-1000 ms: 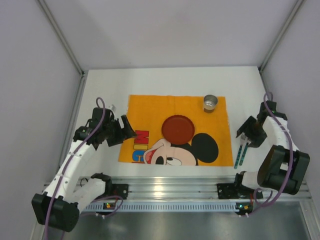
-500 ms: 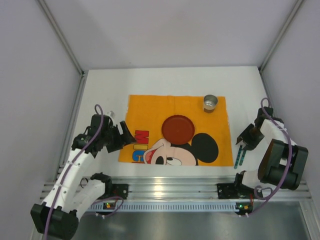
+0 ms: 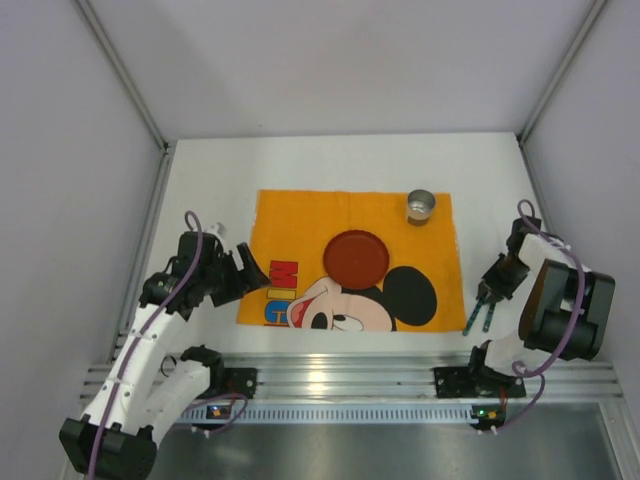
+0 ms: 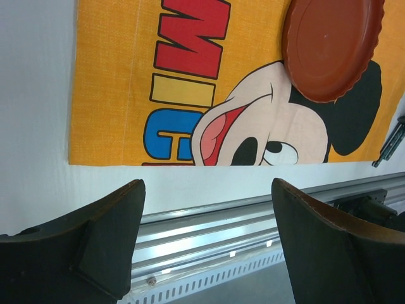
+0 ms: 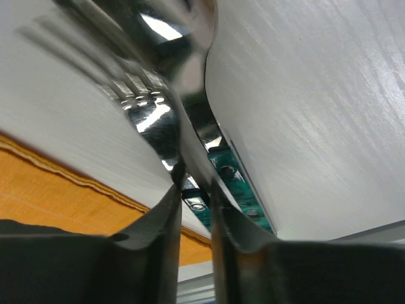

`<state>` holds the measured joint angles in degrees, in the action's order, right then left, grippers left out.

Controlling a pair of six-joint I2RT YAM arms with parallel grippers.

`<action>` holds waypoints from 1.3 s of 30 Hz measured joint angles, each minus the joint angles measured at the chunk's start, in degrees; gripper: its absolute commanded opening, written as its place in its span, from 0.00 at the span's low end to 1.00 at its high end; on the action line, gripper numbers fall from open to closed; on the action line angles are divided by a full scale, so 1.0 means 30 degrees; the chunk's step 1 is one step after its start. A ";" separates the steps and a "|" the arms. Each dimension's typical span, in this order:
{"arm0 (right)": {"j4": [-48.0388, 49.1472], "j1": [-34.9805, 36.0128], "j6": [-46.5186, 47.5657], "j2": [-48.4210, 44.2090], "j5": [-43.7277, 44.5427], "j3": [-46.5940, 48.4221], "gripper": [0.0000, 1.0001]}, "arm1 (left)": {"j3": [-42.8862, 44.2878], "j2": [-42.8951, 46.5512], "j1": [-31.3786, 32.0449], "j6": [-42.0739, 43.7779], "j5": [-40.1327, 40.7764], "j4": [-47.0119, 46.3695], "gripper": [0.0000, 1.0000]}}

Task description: Set the dinner table for one person

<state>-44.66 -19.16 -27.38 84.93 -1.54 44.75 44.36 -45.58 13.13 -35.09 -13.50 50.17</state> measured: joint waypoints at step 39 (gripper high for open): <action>-0.5391 0.8364 -0.1880 -0.0357 -0.5362 1.1169 0.00 | 1.7930 -1.7639 1.6123 0.4874 0.9945 -0.1749 0.84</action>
<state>-60.84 5.93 -33.01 83.85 -17.63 78.26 98.15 -98.50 61.49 -20.47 16.34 44.93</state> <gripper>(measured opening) 0.055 0.865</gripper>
